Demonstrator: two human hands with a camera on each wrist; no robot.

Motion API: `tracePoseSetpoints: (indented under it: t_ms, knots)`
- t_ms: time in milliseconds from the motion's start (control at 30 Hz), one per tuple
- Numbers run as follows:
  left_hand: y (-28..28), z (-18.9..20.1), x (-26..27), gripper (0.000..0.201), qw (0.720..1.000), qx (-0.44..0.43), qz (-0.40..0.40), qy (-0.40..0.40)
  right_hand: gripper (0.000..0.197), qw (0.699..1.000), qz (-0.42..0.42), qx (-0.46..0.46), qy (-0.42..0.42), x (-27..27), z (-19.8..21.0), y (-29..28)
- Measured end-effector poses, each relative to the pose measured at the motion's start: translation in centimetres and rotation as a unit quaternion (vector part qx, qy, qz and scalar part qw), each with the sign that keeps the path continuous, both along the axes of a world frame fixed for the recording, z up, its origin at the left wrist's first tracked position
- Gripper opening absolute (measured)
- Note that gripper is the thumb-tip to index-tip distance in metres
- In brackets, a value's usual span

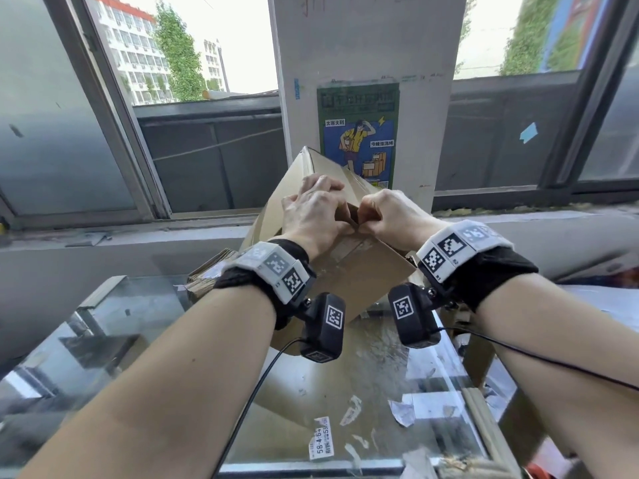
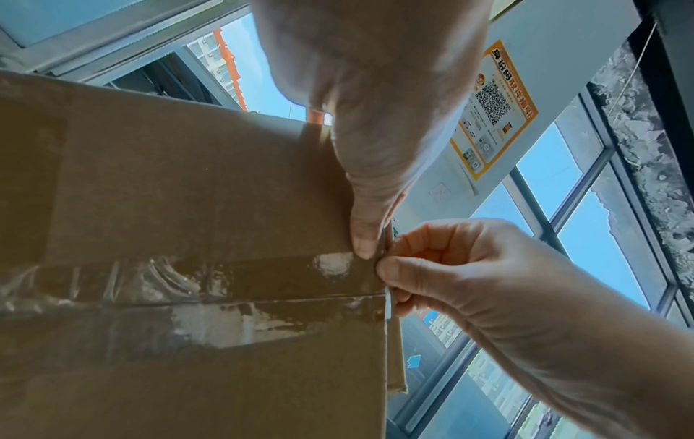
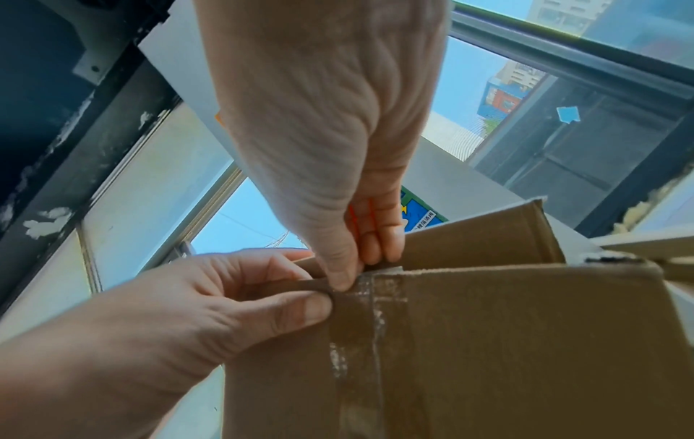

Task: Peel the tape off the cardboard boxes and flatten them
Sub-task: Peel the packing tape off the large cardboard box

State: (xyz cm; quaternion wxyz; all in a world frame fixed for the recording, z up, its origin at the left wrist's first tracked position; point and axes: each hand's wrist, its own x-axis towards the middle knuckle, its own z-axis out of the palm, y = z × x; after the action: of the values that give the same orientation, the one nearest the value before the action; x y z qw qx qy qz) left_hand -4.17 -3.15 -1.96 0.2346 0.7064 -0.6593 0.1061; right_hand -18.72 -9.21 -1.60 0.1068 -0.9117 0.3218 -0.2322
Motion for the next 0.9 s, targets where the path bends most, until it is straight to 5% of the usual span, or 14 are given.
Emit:
tracePoseSetpoints:
  t_ms: [267, 400, 500, 767, 900]
  knots:
    - [0.7, 2.0, 0.4, 0.013, 0.991, -0.081, 0.043, 0.098, 0.008, 0.992, -0.043, 0.119, 0.007, -1.1, 1.0, -1.2]
    - [2.0, 3.9, 0.7, 0.022, 0.994, -0.084, 0.070, -0.013, 0.013, 0.992, 0.017, 0.123, -0.020, -0.5, 3.5, -1.2]
    - [2.6, 4.5, 0.4, 0.036, 0.991, -0.007, 0.073, -0.111, 0.019, 0.989, 0.063, 0.133, -0.021, 0.8, 4.1, -0.2]
    - [2.6, 3.8, 0.7, 0.067, 0.985, 0.073, 0.058, -0.146, 0.024, 0.972, 0.095, 0.208, 0.046, 2.1, 3.0, 1.1]
    - [2.9, 3.2, 0.7, 0.065, 0.984, 0.042, 0.080, -0.152, 0.015, 0.969, 0.074, 0.234, -0.029, 1.9, 2.6, 0.9]
